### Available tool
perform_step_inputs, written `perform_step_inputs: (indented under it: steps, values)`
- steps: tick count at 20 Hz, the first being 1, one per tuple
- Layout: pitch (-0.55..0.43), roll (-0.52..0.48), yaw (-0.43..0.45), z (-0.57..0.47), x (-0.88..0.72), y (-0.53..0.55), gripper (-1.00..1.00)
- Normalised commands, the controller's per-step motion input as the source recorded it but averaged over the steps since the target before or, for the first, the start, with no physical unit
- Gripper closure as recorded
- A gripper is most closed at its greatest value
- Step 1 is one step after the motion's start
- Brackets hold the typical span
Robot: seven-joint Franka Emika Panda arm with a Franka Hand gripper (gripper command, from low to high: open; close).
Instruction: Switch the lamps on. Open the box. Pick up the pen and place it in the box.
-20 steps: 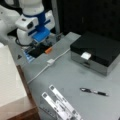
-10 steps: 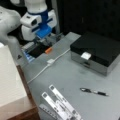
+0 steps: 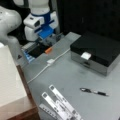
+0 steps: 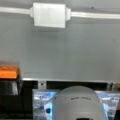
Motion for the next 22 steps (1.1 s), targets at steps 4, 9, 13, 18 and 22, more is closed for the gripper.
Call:
perform_step_inputs:
  steps: [4, 9, 13, 18, 22]
  values:
    - [-0.194, 0.158, 0.006, -0.23, -0.3, -0.07, -1.0]
    - [-0.229, 0.169, 0.014, -0.22, -0.3, -0.05, -1.0]
    - [-0.278, 0.231, 0.002, -0.21, -0.3, -0.02, -1.0]
    - [-0.27, 0.261, 0.016, -0.28, -0.4, -0.03, -1.0]
    - [-0.304, 0.272, 0.039, -0.36, -0.42, -0.09, -1.0]
